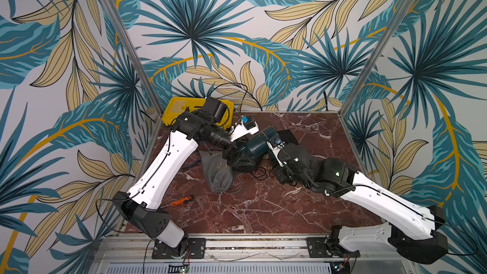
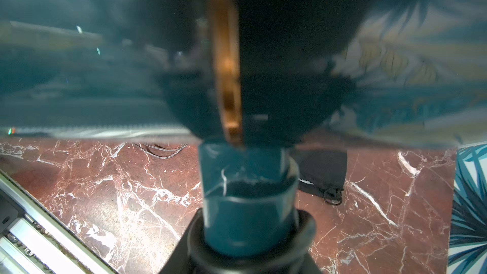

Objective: Pack away hair dryers
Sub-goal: Pick up the hair dryer from the center of the board.

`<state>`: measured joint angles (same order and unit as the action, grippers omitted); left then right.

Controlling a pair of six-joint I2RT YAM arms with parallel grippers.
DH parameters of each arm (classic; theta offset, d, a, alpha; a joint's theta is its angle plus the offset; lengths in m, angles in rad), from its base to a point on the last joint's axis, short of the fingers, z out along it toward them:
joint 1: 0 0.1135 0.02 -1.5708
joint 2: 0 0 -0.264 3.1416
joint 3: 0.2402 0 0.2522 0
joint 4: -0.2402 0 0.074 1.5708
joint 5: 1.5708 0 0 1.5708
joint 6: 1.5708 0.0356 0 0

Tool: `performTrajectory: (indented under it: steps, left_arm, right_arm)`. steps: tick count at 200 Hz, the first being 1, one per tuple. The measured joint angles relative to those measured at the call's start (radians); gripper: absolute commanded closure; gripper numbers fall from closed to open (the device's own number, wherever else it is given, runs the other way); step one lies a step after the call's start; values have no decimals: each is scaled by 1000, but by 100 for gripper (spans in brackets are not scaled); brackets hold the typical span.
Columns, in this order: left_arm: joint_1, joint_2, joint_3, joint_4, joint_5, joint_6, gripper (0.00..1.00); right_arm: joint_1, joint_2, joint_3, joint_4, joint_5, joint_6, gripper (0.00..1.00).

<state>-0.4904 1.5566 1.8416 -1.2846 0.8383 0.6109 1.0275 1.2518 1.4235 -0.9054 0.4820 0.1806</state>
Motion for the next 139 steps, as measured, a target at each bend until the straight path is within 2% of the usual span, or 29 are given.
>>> performTrajectory:
  steps: [55,90,113,139]
  left_arm:
    - [-8,28,3,-7,8,-22,0]
    - [-15,33,3,-7,19,-48,7]
    - [-17,34,3,-10,26,-67,19]
    - [-20,34,3,-14,33,-84,20]
  right_arm:
    - [80,56,27,-40,119,-26,100]
    - [115,70,31,-39,163,-40,100]
    - [123,70,33,-39,185,-48,100]
    - [129,70,33,-37,206,-51,100]
